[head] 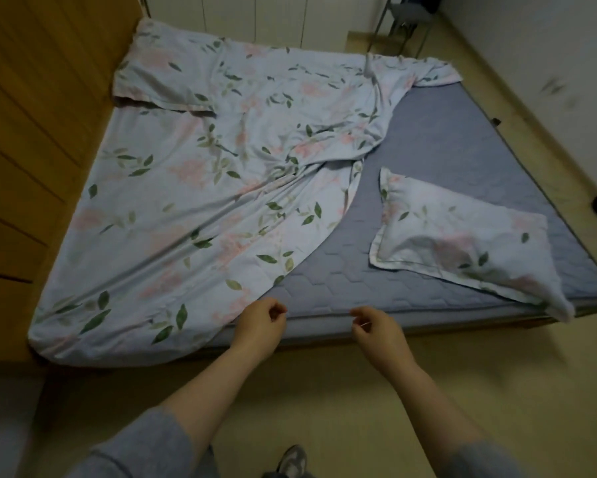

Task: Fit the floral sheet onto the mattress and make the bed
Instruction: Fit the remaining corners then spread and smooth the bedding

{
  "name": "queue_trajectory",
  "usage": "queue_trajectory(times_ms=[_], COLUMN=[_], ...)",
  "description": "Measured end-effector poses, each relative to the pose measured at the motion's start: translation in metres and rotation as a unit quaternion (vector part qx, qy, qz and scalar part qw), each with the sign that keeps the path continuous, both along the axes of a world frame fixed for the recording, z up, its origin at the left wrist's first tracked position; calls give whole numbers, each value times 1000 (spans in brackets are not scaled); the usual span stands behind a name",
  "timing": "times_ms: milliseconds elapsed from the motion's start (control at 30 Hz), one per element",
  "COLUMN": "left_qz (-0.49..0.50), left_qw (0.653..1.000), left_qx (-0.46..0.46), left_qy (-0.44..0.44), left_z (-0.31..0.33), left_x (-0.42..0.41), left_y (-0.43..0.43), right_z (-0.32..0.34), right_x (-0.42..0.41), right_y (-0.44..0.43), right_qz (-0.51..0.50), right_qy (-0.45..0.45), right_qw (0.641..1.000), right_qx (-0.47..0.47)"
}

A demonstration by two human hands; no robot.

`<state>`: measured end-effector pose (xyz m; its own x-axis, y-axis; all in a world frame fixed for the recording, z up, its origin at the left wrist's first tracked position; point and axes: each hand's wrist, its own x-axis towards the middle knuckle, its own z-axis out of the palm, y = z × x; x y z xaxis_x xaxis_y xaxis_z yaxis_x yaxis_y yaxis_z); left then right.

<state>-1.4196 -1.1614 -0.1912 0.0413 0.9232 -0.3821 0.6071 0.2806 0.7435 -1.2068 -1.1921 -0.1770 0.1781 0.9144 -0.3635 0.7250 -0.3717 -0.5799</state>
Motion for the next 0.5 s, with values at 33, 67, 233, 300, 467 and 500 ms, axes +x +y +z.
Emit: queue_trajectory(times_ms=[33, 67, 233, 300, 467, 500], left_qz=[-4, -7, 2, 9, 17, 14], left_qw=[1000, 1000, 1000, 999, 998, 998], left_qx=[0, -1, -22, -33, -56, -63], left_qy=[2, 5, 13, 18, 24, 27], left_z=[-1, -2, -18, -27, -57, -61], left_x=[13, 25, 57, 62, 71, 72], left_y=[1, 3, 27, 42, 89, 96], right_z=[-1, -1, -12, -19, -39, -41], right_x=[13, 25, 59, 65, 79, 81], right_y=[4, 8, 44, 60, 107, 114], right_qz=[6, 11, 33, 42, 56, 63], right_qy=[-1, -1, -5, -2, -31, -35], right_qw=[1000, 1000, 999, 999, 997, 996], right_qx=[-4, -8, -16, -31, -40, -46])
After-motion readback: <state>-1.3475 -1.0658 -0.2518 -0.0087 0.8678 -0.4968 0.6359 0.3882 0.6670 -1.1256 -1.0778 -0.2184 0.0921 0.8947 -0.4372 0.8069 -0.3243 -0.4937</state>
